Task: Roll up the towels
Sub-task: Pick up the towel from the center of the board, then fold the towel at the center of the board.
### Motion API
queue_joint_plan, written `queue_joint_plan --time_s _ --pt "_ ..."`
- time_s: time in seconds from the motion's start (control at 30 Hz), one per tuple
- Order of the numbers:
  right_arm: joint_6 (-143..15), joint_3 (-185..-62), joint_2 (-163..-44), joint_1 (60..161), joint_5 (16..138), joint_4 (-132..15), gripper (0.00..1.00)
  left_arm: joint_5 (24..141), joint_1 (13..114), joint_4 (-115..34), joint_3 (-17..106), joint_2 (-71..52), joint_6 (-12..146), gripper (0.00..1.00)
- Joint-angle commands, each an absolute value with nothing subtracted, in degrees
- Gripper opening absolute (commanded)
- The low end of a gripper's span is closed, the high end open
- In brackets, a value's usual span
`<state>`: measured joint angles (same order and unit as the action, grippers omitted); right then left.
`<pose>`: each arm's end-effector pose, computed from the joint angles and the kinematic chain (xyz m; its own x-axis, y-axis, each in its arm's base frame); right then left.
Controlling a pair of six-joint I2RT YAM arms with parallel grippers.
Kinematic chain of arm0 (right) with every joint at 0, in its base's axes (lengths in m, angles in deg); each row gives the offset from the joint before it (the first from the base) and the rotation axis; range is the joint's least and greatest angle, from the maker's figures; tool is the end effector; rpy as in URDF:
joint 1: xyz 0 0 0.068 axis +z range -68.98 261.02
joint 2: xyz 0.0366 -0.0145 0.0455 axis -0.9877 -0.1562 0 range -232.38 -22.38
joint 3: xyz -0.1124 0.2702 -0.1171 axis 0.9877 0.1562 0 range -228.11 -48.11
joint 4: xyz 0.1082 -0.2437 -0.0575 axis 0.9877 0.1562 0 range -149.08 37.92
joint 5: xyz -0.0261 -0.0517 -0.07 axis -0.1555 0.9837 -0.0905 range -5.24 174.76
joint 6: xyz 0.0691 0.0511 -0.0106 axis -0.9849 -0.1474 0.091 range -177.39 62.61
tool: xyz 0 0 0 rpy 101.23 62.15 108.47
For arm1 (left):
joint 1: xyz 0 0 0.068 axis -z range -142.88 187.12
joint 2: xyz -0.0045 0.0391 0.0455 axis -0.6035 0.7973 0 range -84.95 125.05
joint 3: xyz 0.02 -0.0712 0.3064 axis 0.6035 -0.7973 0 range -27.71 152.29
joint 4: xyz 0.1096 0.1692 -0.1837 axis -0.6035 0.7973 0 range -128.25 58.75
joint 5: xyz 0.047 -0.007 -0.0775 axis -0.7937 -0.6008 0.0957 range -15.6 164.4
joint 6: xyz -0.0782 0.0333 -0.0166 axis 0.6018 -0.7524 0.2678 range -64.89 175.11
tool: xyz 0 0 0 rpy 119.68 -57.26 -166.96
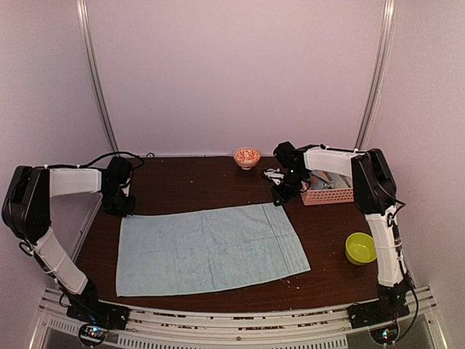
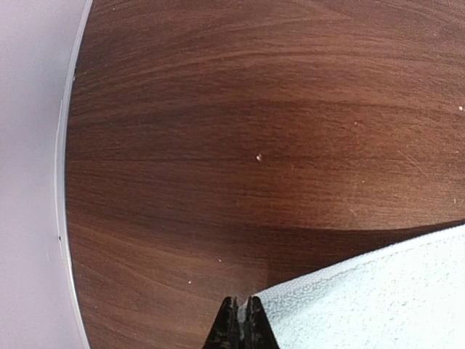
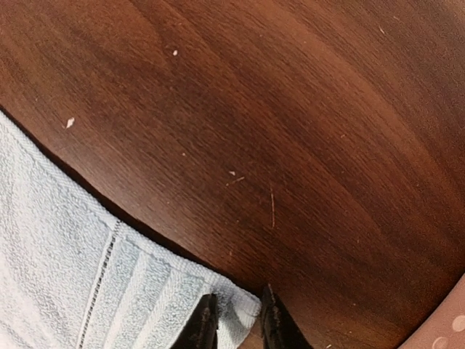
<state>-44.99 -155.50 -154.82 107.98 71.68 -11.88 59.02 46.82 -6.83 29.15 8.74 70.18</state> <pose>0.4655 0.2564 0.1446 -0.7210 -0.6015 -0.3440 -0.6737 0.7246 0.1450 0.3349 -0.0367 0.1771 -0.9011 -0.1003 -0.4218 -0.1747 0.9744 0.1415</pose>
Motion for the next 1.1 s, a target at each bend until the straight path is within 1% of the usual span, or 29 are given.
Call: queue_joint_plan --time_s 0.0,0.2,0.43,0.57,0.8,0.9,1.07 --pt "-44.7 -155.8 -156.8 108.0 69.6 -9.5 0.13 60.2 46.5 -8.1 28.8 9.5 69.4 0.0" --pt "-44.8 -157.3 -154.9 106.4 70.1 -11.6 0.0 60.8 46.5 -8.3 29.1 8.8 69.1 0.0" --pt "-44.8 -163.0 -152.0 102.2 68.0 -15.1 0.0 61.3 46.5 -8.7 31.7 7.9 68.4 0.0" --pt "-44.0 -162.9 -150.0 100.6 65.3 -17.6 0.0 62.4 46.4 -9.8 33.3 6.1 67.7 0.0" --pt "-42.2 -156.3 -145.6 98.3 59.2 -23.4 0.0 68.7 46.4 -12.7 32.6 0.0 66.1 0.0" --pt "-42.1 -152.7 -143.1 97.1 55.1 -25.6 0.0 74.3 46.4 -12.1 31.8 -1.8 65.8 0.0" --pt "-38.0 -145.7 -138.4 96.7 52.4 -26.1 0.0 81.0 46.4 -9.3 29.4 -5.7 66.9 0.0"
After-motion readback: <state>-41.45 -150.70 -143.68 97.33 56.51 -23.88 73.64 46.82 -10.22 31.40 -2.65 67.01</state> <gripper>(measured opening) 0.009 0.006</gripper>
